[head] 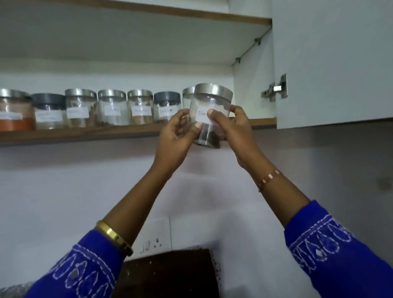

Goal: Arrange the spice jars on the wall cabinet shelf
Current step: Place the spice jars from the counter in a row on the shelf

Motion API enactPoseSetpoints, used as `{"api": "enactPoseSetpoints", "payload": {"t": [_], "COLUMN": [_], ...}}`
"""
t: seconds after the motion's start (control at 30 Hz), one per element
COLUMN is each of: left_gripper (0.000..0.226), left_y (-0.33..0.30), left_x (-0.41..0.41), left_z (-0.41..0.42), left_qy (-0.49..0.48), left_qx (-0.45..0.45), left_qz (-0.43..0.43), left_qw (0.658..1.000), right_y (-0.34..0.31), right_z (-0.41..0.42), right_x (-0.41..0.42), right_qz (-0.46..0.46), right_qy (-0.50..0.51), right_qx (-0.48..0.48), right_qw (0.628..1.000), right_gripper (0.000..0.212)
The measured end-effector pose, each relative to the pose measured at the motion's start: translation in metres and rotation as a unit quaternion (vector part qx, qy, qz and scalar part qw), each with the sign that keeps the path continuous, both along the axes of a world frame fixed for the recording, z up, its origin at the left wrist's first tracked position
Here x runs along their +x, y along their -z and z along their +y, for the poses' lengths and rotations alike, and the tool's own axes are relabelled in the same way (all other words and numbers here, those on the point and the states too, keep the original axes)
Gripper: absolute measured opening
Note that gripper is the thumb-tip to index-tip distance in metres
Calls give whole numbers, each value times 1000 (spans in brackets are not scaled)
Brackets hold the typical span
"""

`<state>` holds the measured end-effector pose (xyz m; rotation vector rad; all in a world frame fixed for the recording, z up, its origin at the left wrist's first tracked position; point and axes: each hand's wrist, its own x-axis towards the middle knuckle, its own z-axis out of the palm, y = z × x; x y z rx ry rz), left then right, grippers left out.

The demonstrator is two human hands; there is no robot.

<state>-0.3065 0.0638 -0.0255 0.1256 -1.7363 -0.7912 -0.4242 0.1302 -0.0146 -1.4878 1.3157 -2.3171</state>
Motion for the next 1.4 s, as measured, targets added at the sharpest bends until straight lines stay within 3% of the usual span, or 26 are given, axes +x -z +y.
{"api": "enactPoseSetpoints", "payload": {"t": [0.27,0.53,0.67,0.77,0.83,0.93,1.03,1.1,1.17,1.23,1.33,1.4], "left_gripper": [43,45,49,45,46,48,41,36,32,22,15,26], "left_y": [-61,-68,-81,-94,-98,-95,-96,-99,-102,-104,-106,-106], "left_x": [-40,-71,-84,-100,-113,-130,-139,-141,-142,-144,-146,-146], "left_z": [-28,-58,-64,-64,-64,-67,-75,-81,-85,-88,-92,-94], "left_qy": [-22,-58,-118,-158,-199,-206,-195,-171,-157,-148,-138,-122], "left_qx": [-27,7,-42,-71,-102,-124,-105,-76,-53,-43,-23,-6], "left_qz": [-7,-57,-191,-345,-393,-359,-326,-320,-319,-330,-335,-332], "left_qw": [999,997,974,923,892,902,919,929,933,931,932,935], "right_y": [-56,-64,-70,-71,-70,-71,-77,-80,-81,-81,-81,-79], "right_z": [-36,-63,-73,-79,-84,-93,-100,-104,-107,-110,-114,-111], "right_x": [-22,-65,-87,-104,-113,-124,-137,-145,-148,-150,-153,-151], "right_qz": [2,117,138,151,172,193,175,168,175,183,175,175], "right_qy": [61,129,170,201,241,308,326,332,338,350,354,348], "right_qx": [-52,-1,42,79,123,190,220,233,240,244,242,231], "right_qw": [997,985,975,965,947,912,902,898,893,886,886,892], "right_gripper": [46,57,54,58,60,46,8,31,26,5,22,25]}}
